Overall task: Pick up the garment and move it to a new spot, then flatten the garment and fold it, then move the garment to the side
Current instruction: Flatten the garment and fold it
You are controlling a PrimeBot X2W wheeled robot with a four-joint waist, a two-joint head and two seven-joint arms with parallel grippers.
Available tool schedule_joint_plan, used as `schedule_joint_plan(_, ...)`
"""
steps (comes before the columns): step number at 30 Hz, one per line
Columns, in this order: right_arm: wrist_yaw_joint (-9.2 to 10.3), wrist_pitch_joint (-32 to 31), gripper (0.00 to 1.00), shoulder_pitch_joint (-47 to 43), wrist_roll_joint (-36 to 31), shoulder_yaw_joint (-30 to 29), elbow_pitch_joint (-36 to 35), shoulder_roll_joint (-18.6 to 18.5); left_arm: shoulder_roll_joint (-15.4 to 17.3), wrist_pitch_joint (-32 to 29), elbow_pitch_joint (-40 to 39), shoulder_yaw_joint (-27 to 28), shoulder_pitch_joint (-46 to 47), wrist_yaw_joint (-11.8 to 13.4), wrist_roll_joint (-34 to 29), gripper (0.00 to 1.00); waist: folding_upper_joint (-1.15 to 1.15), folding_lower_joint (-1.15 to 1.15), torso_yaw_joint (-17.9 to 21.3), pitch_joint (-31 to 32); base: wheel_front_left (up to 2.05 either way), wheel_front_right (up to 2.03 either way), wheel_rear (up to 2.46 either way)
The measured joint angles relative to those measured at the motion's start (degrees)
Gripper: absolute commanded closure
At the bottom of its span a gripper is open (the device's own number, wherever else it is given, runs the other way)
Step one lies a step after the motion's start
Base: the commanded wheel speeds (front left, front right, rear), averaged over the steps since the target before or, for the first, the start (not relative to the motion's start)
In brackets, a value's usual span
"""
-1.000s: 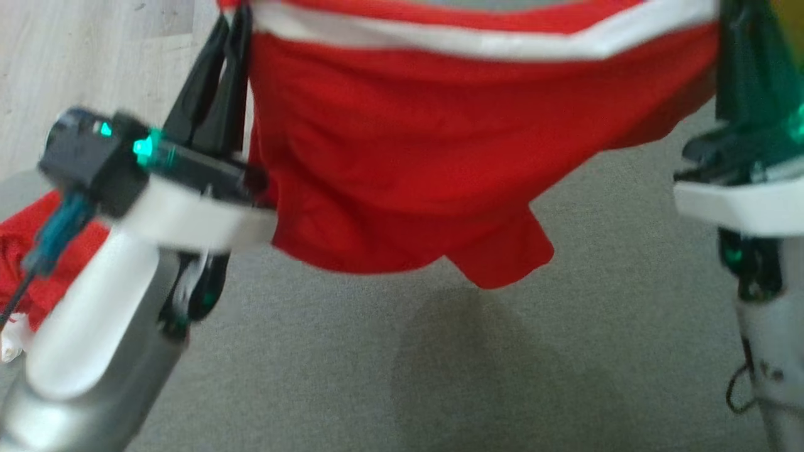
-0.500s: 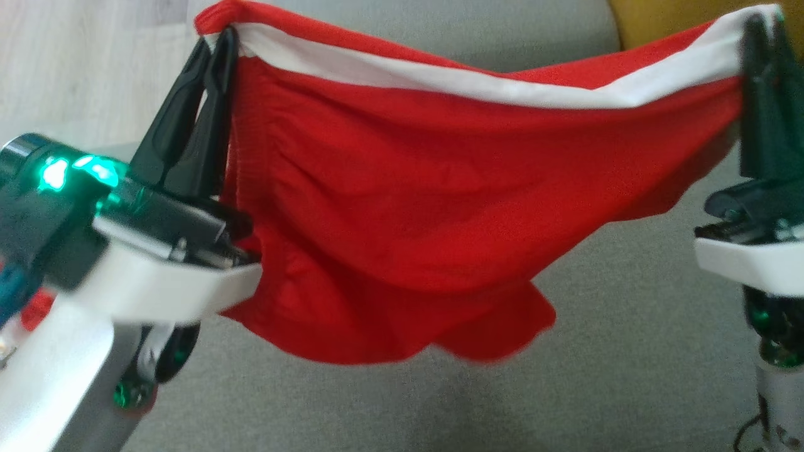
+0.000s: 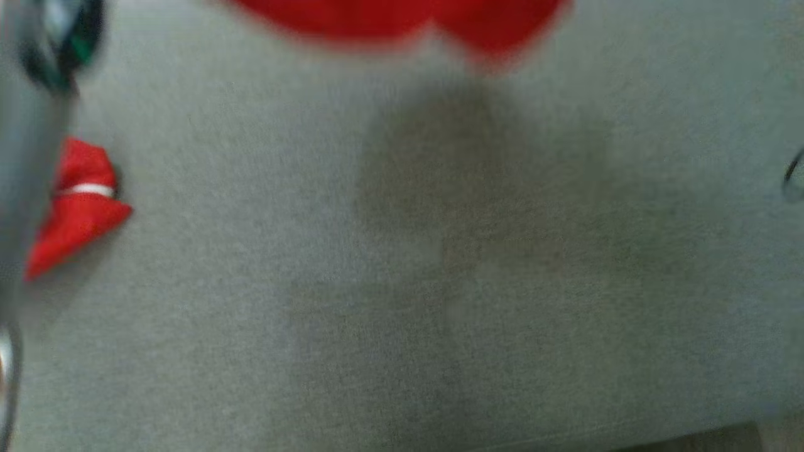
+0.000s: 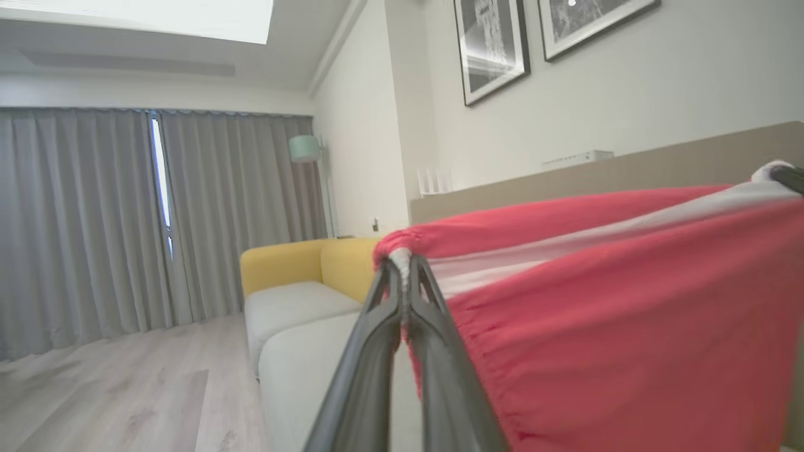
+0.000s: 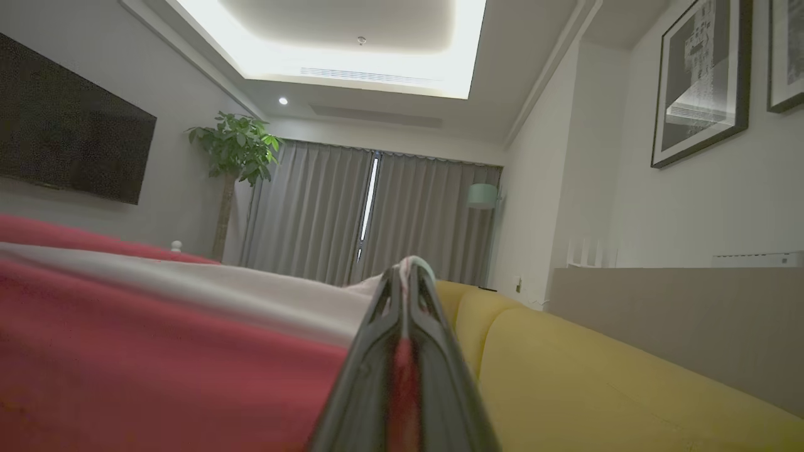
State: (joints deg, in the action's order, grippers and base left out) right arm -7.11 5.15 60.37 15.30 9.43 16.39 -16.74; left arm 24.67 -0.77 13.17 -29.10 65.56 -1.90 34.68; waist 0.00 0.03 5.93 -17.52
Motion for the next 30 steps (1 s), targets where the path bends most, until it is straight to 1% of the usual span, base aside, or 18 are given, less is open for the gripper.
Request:
schedule_joint_plan(3,0.0,4.6,1.0,9.7,-1.7,0.7,7.8,-0.1,-2.2,4.2,8.4,1.2,8.9,-2.1,-0.6,1.0,0.0,0.0,-0.1,-4.1,0.0,0.0,0.0)
schedule_joint_plan(6,-0.01,7.0,1.0,13.3,-2.4,1.6,14.5,0.2,-3.9,8.3,14.8,1.0,12.8,-3.5,-1.5,1.0,0.0,0.0,-0.5,-7.1,0.0,0.0,0.0)
schedule_joint_plan(11,-0.01,8.2,1.0,10.3,-2.1,5.6,24.2,0.3,-6.9,12.7,23.0,-1.7,10.6,-5.2,-1.4,1.0,0.0,-0.02,-1.6,-9.5,0.0,0.0,0.0)
schedule_joint_plan(14,-0.01,8.6,1.0,7.6,-0.9,8.8,28.6,-0.3,-8.4,14.1,26.0,-4.3,7.9,-5.4,-1.4,1.0,0.0,-0.03,-2.4,-10.0,0.0,0.0,0.0)
schedule_joint_plan(17,-0.01,8.5,1.0,4.4,1.4,13.6,32.3,-1.2,-9.6,14.6,27.5,-6.9,3.5,-5.7,-0.3,1.0,0.0,-0.03,-3.1,-9.9,0.0,0.0,0.0)
schedule_joint_plan(19,-0.01,8.3,1.0,2.4,3.5,17.4,33.8,-2.2,-9.6,15.1,27.3,-9.0,0.0,-5.7,0.8,1.0,0.0,-0.03,-3.4,-9.4,0.0,0.0,0.0)
schedule_joint_plan(23,-0.01,4.1,1.0,-0.9,9.6,25.8,34.0,-5.4,-9.0,15.1,26.1,-13.2,-6.4,-5.7,2.9,1.0,0.0,-0.04,-3.7,-7.9,0.0,0.0,0.0)
schedule_joint_plan(29,-0.01,-2.5,1.0,-3.7,20.0,36.8,28.5,-12.1,-6.9,15.1,22.9,-16.9,-14.3,-5.7,3.7,1.0,0.0,-0.04,-3.9,-4.5,0.0,0.0,0.0)
schedule_joint_plan(30,-0.01,-2.5,1.0,-3.7,20.0,36.8,28.5,-12.1,-6.9,15.1,22.9,-16.9,-14.3,-5.7,3.7,1.0,0.0,-0.04,-3.9,-4.5,0.0,0.0,0.0)
